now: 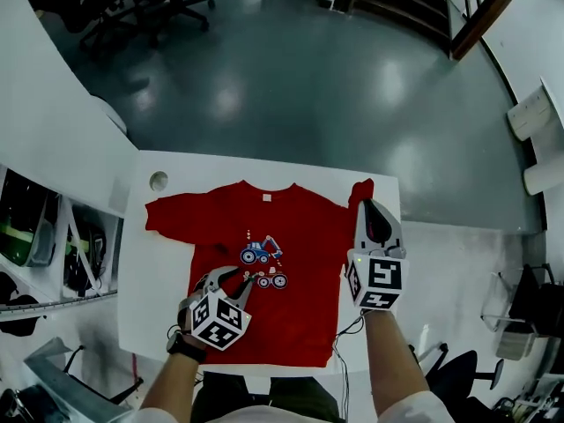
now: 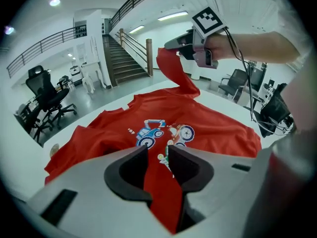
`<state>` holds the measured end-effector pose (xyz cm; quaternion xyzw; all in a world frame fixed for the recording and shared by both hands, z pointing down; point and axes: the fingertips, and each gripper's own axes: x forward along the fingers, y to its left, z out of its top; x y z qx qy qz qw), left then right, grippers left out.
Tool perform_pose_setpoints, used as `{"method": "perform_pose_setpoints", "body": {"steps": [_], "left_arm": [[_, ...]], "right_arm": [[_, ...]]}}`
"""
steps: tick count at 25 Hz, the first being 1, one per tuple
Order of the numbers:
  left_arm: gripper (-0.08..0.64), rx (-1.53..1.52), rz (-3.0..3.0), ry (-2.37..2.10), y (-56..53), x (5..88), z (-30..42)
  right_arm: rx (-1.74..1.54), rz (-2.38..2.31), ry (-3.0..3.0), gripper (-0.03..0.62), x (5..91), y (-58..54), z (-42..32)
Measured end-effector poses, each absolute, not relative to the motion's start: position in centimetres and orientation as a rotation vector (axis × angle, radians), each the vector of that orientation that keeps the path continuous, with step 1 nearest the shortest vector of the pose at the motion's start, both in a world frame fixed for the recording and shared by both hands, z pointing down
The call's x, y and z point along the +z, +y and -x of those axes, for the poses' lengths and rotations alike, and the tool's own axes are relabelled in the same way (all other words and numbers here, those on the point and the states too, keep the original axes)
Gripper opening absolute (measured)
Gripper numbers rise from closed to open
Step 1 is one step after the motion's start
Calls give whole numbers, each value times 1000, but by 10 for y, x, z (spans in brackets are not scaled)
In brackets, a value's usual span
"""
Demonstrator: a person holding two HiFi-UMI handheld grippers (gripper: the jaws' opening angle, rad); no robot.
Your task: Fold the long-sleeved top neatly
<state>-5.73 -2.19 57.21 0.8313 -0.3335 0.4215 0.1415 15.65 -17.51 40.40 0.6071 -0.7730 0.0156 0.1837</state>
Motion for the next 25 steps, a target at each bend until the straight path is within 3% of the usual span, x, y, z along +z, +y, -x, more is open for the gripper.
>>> {"method": "perform_pose_setpoints", "body": {"steps": [11,25], "left_arm": [[135,1177,-2343,-1040,-24,573,131],[135,1135,-2274,-1100,-27,582,196]], "right_arm": [[52,-1433,-2312,21,444,-179,-3],[39,-1154,-2397,21,480,-172,132]]}}
